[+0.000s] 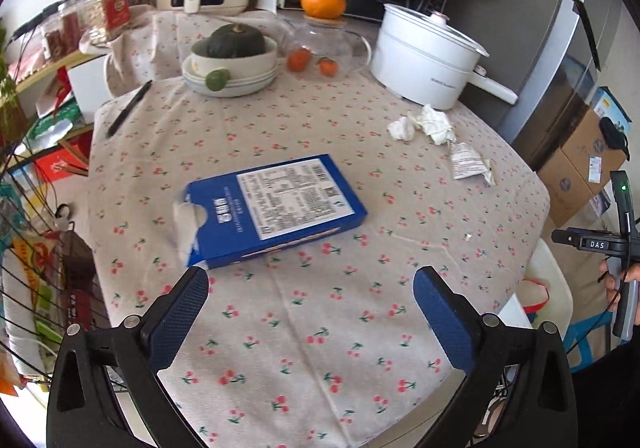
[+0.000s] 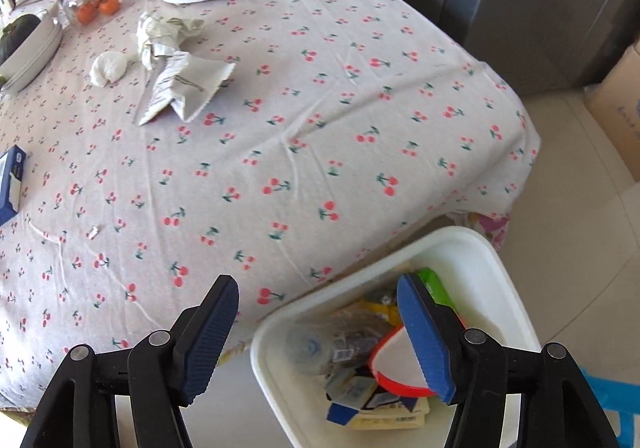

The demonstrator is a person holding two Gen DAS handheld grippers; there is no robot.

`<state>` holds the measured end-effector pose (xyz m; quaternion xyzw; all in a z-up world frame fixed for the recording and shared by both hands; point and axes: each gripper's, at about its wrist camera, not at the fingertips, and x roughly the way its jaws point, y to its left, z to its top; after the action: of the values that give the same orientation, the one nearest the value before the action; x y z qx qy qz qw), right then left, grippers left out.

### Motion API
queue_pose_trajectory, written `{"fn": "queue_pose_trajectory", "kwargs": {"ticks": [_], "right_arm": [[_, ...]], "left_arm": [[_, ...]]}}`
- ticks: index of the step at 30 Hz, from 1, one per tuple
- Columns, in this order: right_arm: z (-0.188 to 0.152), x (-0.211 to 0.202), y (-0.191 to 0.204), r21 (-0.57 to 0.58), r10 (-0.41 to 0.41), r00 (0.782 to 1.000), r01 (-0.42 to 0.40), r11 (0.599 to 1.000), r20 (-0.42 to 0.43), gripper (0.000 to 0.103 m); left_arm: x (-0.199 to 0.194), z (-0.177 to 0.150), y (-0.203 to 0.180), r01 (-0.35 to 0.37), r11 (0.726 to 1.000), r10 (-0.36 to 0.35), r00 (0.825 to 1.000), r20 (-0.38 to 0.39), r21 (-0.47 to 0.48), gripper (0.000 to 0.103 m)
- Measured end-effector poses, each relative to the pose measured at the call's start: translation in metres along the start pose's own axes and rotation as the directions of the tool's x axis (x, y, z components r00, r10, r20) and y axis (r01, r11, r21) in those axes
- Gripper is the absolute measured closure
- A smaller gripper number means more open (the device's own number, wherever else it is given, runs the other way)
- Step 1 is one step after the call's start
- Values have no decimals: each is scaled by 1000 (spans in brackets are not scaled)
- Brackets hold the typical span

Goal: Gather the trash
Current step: 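Move the left gripper to the blue milk carton on the table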

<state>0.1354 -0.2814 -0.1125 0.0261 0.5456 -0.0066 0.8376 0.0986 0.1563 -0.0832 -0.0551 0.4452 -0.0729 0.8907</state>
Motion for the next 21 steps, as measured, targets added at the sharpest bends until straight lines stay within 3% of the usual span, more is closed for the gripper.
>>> {"fn": "queue_pose_trajectory", "kwargs": {"ticks": [8, 13, 21], "right_arm": [[5, 9, 44, -80, 13, 1000, -12, 997, 9, 30], [2, 13, 58, -139, 2, 1000, -2, 990, -4, 29], [-6, 7, 53, -194, -37, 999, 39, 980, 13, 27]], "left_arm": [[-3, -13, 50, 34, 997, -34, 999, 2, -66, 0], [7, -19, 54, 100, 991, -106, 992, -63, -84, 0], [18, -19, 48, 101, 991, -112, 985, -130, -85, 0]]}}
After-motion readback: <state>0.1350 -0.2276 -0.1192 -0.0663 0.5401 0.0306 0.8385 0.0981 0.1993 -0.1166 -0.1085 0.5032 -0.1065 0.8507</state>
